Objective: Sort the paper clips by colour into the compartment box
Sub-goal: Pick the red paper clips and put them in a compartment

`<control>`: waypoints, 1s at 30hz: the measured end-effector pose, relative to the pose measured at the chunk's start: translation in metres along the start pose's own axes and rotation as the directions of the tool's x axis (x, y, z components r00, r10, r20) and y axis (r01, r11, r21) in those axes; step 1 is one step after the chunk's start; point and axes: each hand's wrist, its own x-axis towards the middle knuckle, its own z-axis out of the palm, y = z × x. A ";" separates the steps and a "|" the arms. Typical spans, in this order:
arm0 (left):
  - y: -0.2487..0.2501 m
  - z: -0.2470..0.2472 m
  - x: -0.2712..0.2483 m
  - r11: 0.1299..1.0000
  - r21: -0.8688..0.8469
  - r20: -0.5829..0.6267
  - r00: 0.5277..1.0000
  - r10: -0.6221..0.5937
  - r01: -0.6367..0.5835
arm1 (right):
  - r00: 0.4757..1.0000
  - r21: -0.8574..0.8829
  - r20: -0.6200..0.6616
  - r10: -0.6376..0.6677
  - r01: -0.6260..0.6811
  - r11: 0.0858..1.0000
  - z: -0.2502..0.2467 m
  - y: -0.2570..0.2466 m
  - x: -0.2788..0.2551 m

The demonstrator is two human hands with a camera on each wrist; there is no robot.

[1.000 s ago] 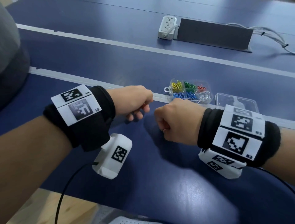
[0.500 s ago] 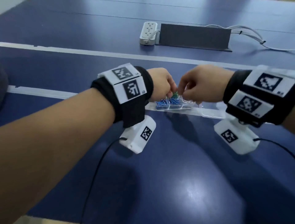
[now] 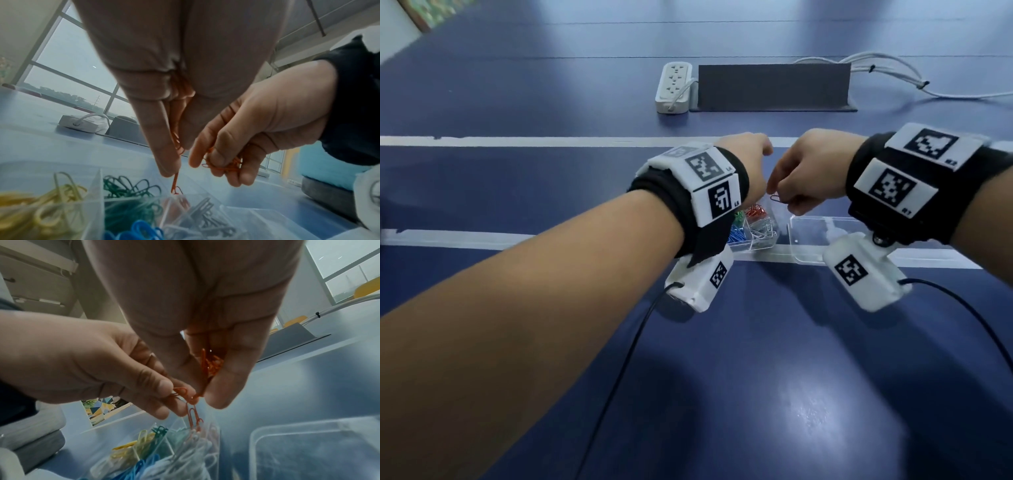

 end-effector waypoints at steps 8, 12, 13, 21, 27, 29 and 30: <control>-0.010 0.007 0.004 0.954 -0.289 0.031 0.997 -0.072 0.078 | 0.999 -0.071 -0.030 -0.041 0.038 0.997 0.009 -0.013 -0.001; -0.022 0.003 -0.006 0.886 -0.454 0.012 0.995 -0.098 0.093 | 0.997 -0.063 -0.067 -0.048 0.044 0.997 0.012 -0.019 0.002; -0.026 0.001 -0.009 0.882 -0.464 -0.004 0.995 -0.095 0.082 | 0.997 -0.042 -0.066 -0.044 0.041 0.998 0.012 -0.019 0.002; -0.071 -0.016 -0.044 0.983 -0.145 -0.001 0.994 -0.111 0.110 | 0.990 -0.102 -0.097 -0.098 0.088 0.991 0.011 -0.021 0.001; -0.095 -0.013 -0.063 0.976 0.165 0.202 0.964 -0.175 0.143 | 0.974 -0.360 -0.129 -0.186 0.129 0.924 0.019 -0.015 -0.004; -0.093 -0.013 -0.060 0.973 0.188 0.199 0.965 -0.173 0.135 | 0.974 -0.393 -0.100 -0.204 0.150 0.907 0.025 -0.010 -0.006; -0.091 -0.013 -0.057 0.970 0.202 0.192 0.966 -0.173 0.134 | 0.973 -0.397 -0.090 -0.212 0.160 0.904 0.028 -0.008 -0.006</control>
